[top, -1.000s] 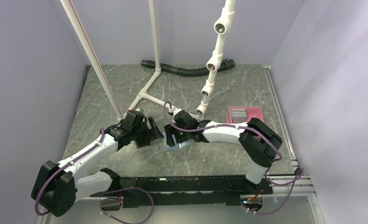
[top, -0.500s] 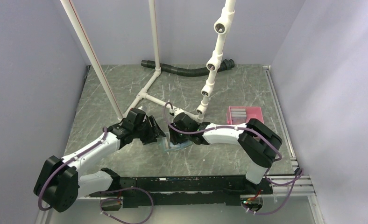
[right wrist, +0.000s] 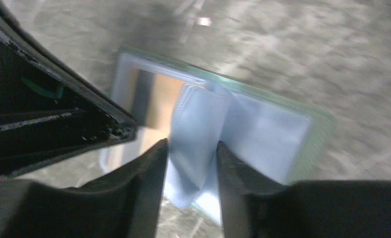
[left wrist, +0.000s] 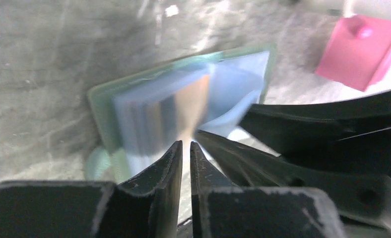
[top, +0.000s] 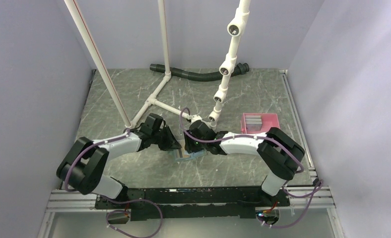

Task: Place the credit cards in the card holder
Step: Turn over the card slot in the card holder.

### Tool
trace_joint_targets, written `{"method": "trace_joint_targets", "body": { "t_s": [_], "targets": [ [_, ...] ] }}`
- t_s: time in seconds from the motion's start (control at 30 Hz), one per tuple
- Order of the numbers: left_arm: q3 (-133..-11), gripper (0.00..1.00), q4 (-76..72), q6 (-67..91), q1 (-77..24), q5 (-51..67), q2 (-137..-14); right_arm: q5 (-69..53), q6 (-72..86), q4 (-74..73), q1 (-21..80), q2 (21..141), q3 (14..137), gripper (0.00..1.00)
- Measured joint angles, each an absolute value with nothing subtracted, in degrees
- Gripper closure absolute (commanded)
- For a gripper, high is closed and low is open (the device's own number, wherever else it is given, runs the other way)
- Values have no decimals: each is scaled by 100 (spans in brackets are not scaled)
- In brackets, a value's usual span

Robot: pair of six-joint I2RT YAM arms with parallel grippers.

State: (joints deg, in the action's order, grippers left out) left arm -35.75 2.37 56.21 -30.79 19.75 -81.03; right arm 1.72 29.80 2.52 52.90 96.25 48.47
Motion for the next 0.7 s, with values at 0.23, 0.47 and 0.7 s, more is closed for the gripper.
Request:
{"method": "trace_joint_targets", "body": {
  "t_s": [0.23, 0.47, 0.7],
  "targets": [
    [-3756, 85, 456, 5463, -3083, 1914, -8562, 1619, 2910, -954, 5343, 9157, 4847, 38],
    [-3756, 85, 456, 5365, -3083, 1920, -8567, 2412, 2598, -1876, 5568, 8853, 4906, 39],
    [-3756, 85, 456, 5328, -3083, 1922, -8571, 1566, 2445, -1699, 5876, 8313, 5483, 51]
  ]
}}
